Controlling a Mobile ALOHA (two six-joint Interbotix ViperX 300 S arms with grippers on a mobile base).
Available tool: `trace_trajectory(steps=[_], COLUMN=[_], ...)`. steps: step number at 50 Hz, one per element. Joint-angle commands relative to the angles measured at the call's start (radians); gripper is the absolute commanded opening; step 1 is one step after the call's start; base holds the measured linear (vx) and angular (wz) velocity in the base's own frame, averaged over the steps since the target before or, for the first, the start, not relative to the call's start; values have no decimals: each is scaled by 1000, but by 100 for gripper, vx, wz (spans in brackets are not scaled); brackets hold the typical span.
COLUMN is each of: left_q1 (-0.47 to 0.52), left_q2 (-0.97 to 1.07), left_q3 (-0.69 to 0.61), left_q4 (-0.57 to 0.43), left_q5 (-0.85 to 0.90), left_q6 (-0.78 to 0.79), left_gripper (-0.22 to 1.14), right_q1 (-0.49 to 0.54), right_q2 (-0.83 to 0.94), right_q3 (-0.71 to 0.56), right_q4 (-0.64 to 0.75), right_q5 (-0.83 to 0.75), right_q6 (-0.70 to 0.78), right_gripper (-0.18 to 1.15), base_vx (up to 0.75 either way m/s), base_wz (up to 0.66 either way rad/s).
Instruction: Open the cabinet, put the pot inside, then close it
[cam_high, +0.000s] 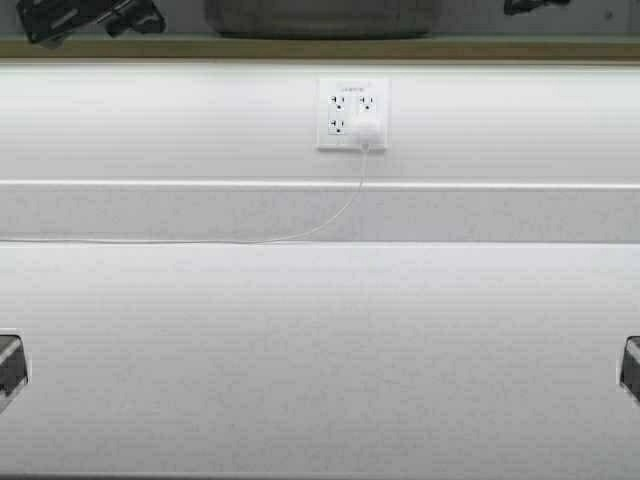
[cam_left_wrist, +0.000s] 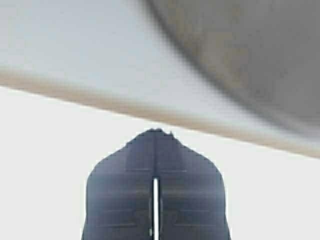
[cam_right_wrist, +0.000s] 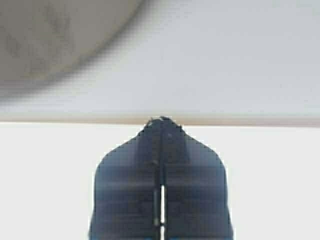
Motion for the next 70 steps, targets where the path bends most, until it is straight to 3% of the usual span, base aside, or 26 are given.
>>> trace_trajectory(steps=[1, 33, 56, 70], left_q1=[-14, -15, -14, 6], left_q2=[-80, -308, -373, -374], left_q3=[44, 8, -8, -52], left_q4=[0, 14, 52, 94], left_q5=[5, 282, 298, 334], left_q6=[15, 135, 181, 207], left_gripper=[5, 5, 5, 5], right_q1=[34, 35, 34, 34], right_q2=[-67, -201, -322, -387], right_q3=[34, 32, 58, 52], right_q4=[-2, -6, -21, -143], right_q5=[2, 115, 189, 282], right_q6=[-14, -49, -49, -48], right_gripper=[7, 7, 7, 7], base_vx=[-6, -13, -28, -23], base_wz=[-2, -4, 1, 4])
